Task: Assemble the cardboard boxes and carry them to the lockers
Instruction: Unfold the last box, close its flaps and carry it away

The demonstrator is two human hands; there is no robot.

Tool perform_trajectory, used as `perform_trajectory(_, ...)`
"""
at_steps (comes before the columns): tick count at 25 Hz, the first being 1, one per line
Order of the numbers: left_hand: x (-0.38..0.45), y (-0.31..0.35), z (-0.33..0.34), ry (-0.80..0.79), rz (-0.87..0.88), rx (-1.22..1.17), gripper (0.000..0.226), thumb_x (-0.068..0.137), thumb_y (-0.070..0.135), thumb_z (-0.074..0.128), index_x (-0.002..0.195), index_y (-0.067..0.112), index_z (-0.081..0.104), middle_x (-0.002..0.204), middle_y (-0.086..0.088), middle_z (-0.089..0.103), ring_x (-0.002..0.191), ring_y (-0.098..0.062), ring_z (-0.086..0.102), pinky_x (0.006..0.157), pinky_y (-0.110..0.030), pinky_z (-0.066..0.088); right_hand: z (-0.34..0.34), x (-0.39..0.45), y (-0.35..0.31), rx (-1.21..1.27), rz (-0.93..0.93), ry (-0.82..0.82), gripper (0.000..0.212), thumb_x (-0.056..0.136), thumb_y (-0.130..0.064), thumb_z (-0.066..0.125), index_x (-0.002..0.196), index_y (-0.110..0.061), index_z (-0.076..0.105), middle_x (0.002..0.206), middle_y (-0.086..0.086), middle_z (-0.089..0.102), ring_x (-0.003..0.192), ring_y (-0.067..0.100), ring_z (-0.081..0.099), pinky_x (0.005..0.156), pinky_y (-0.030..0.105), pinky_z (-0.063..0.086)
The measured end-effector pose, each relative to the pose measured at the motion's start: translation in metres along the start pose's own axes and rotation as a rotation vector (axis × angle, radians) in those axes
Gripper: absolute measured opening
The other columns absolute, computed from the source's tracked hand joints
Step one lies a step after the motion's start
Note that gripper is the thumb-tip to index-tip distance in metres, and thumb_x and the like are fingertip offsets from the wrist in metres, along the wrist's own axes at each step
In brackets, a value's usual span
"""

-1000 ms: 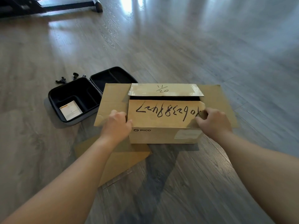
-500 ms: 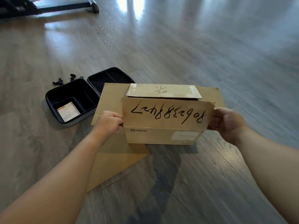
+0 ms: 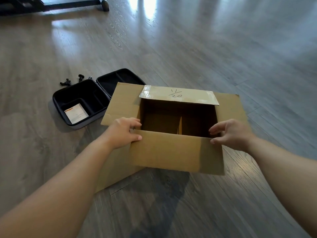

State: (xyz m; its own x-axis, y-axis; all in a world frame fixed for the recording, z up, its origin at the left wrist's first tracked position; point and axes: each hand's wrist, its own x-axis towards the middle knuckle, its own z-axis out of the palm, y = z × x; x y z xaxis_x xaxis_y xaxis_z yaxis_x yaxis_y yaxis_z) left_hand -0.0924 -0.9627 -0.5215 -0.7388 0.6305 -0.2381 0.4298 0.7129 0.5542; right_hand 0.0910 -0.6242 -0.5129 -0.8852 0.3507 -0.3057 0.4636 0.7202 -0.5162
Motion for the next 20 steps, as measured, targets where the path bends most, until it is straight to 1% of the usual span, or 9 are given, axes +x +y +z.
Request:
perform_trajectory(2, 0.002, -0.002, 0.014, 0.048, 0.046, 0.179, 0.040, 0.092, 0.027, 0.070, 0.131, 0.023, 0.064, 0.148, 0.013, 0.047, 0.126, -0.016, 0.046, 0.106, -0.043, 0.045, 0.007, 0.002, -0.001, -0.196, -0.046, 0.020, 0.038, 0.085, -0.026, 0.082, 0.121, -0.025, 0.073, 0.116, -0.011, 0.073, 0.104, 0.006, 0.065, 0.089, 0.019, 0.048)
perform_trajectory(3, 0.003, -0.003, 0.018, 0.086, 0.064, 0.227, 0.035, 0.092, 0.026, 0.069, 0.127, 0.022, 0.067, 0.146, 0.012, 0.050, 0.127, -0.017, 0.045, 0.106, -0.047, 0.045, 0.010, 0.004, -0.001, -0.227, -0.055, 0.021, 0.038, 0.086, -0.028, 0.080, 0.123, -0.025, 0.072, 0.118, -0.010, 0.073, 0.107, 0.008, 0.065, 0.092, 0.024, 0.051)
perform_trajectory(5, 0.003, -0.006, 0.024, 0.158, 0.090, 0.233, 0.029, 0.091, 0.025, 0.071, 0.120, 0.021, 0.071, 0.135, 0.010, 0.059, 0.117, -0.016, 0.048, 0.101, -0.048, 0.049, 0.014, 0.007, -0.003, -0.189, -0.068, 0.033, 0.042, 0.085, -0.035, 0.079, 0.124, -0.023, 0.071, 0.117, -0.007, 0.074, 0.105, 0.011, 0.067, 0.094, 0.031, 0.056)
perform_trajectory(7, 0.001, -0.008, 0.029, 0.192, 0.135, 0.210, 0.023, 0.091, 0.022, 0.071, 0.113, 0.020, 0.074, 0.120, 0.009, 0.066, 0.105, -0.013, 0.051, 0.094, -0.045, 0.053, 0.017, 0.017, -0.007, -0.145, -0.048, 0.073, 0.046, 0.087, -0.044, 0.074, 0.126, -0.021, 0.069, 0.117, -0.004, 0.073, 0.105, 0.015, 0.068, 0.092, 0.035, 0.057)
perform_trajectory(10, -0.002, -0.006, 0.029, 0.201, 0.188, 0.185, 0.019, 0.091, 0.018, 0.070, 0.109, 0.019, 0.076, 0.110, 0.009, 0.067, 0.097, -0.012, 0.051, 0.087, -0.041, 0.055, 0.025, 0.035, -0.012, -0.269, 0.043, 0.118, 0.048, 0.091, -0.039, 0.065, 0.136, -0.021, 0.062, 0.129, 0.004, 0.068, 0.114, 0.027, 0.064, 0.090, 0.037, 0.055)
perform_trajectory(13, 0.001, 0.007, 0.022, 0.181, 0.239, 0.263, 0.027, 0.091, 0.017, 0.068, 0.116, 0.026, 0.073, 0.120, 0.014, 0.063, 0.106, -0.011, 0.046, 0.091, -0.041, 0.052, 0.029, 0.048, -0.016, -0.266, 0.064, 0.118, 0.062, 0.090, -0.029, 0.065, 0.149, -0.021, 0.048, 0.150, 0.003, 0.052, 0.131, 0.032, 0.054, 0.101, 0.042, 0.050)
perform_trajectory(16, 0.008, 0.022, 0.023, 0.137, 0.220, 0.458, 0.034, 0.094, 0.019, 0.062, 0.123, 0.036, 0.068, 0.142, 0.011, 0.049, 0.129, -0.018, 0.032, 0.106, -0.045, 0.035, 0.025, 0.064, -0.026, -0.140, -0.003, 0.243, 0.066, 0.088, -0.023, 0.066, 0.150, -0.017, 0.042, 0.150, 0.006, 0.047, 0.135, 0.037, 0.048, 0.103, 0.047, 0.048)
perform_trajectory(18, 0.011, 0.026, 0.026, 0.123, 0.149, 0.461, 0.031, 0.096, 0.022, 0.061, 0.123, 0.035, 0.068, 0.146, 0.008, 0.046, 0.139, -0.019, 0.024, 0.112, -0.047, 0.024, 0.018, 0.079, -0.032, -0.034, 0.006, 0.334, 0.076, 0.090, -0.021, 0.067, 0.156, -0.016, 0.031, 0.160, 0.008, 0.035, 0.146, 0.035, 0.035, 0.112, 0.049, 0.041)
perform_trajectory(20, 0.013, 0.023, 0.024, 0.139, 0.121, 0.438, 0.027, 0.097, 0.025, 0.062, 0.122, 0.030, 0.069, 0.145, 0.005, 0.050, 0.143, -0.018, 0.024, 0.117, -0.045, 0.023, 0.011, 0.095, -0.038, 0.027, 0.030, 0.380, 0.085, 0.091, -0.023, 0.068, 0.161, -0.018, 0.021, 0.165, 0.006, 0.026, 0.151, 0.031, 0.026, 0.119, 0.049, 0.034)
